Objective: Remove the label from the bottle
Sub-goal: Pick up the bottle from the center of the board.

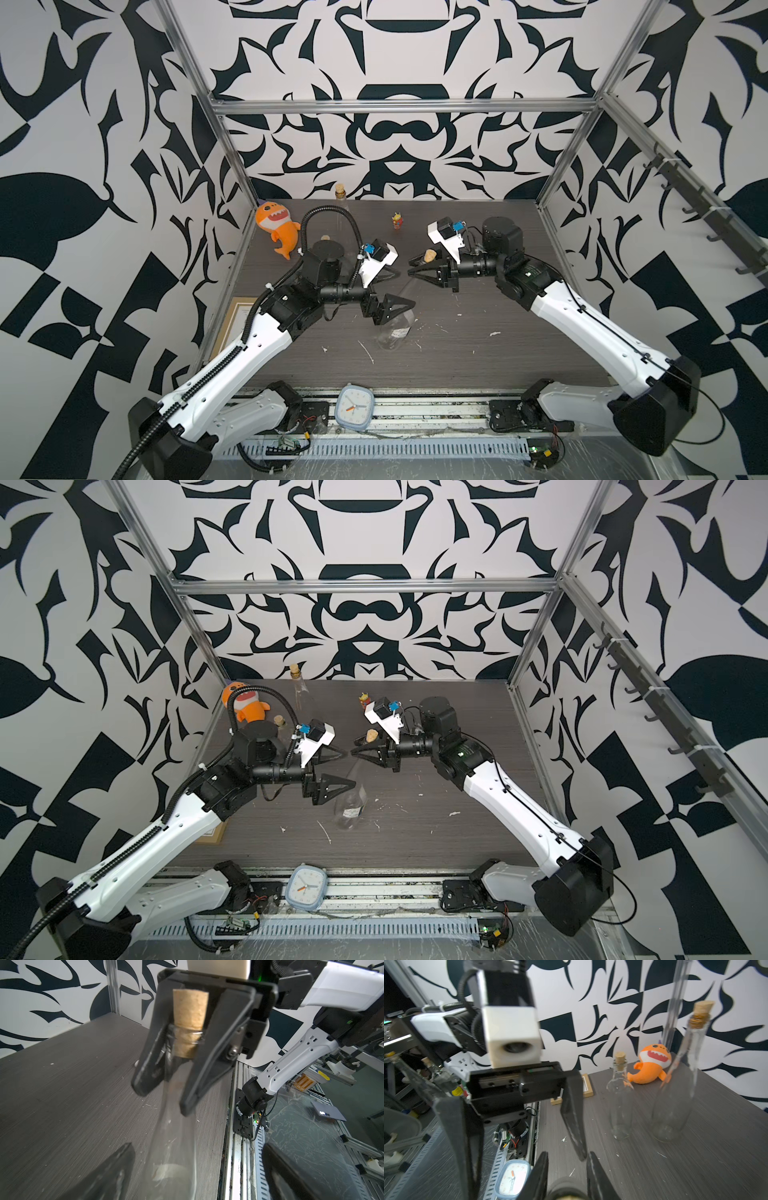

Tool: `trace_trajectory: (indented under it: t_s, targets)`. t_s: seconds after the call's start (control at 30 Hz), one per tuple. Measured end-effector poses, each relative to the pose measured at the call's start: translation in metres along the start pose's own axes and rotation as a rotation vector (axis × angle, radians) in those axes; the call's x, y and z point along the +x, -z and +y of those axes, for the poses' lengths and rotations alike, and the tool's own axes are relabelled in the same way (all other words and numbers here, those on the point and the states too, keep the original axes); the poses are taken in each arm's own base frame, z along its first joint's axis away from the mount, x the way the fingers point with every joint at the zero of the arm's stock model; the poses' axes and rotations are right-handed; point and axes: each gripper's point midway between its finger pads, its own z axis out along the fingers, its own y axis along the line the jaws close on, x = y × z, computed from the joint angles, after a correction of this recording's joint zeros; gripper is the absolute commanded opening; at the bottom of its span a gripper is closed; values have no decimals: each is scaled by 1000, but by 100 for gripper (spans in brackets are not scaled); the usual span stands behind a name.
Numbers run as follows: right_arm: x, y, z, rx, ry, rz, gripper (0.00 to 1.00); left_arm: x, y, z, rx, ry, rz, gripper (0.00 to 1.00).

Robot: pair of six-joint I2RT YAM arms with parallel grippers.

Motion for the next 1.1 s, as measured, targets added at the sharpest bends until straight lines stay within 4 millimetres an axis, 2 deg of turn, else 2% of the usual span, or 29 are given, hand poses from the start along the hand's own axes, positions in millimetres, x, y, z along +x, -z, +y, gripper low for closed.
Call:
trace_trajectory:
  t_s: [0.1,0.3,0.53,0.63,0.87,1.1]
  targets:
    - [-8,-1,19,-59,34,-9,0,3,-7,0,9,-8,10,99]
    - [-20,1,44,-114,91,-32,0,5,-16,-7,44,-37,20,99]
    - [-21,-1,52,-135,102,-32,0,3,-28,-24,114,-73,10,99]
    - [-21,-1,52,-136,103,-33,0,1,-30,-27,131,-87,2,88]
    - [-21,-2,50,-120,104,-33,0,-1,-32,-29,156,-99,-7,44]
    - [-18,-3,46,-110,63,-30,0,-3,-34,-31,170,-123,-23,23]
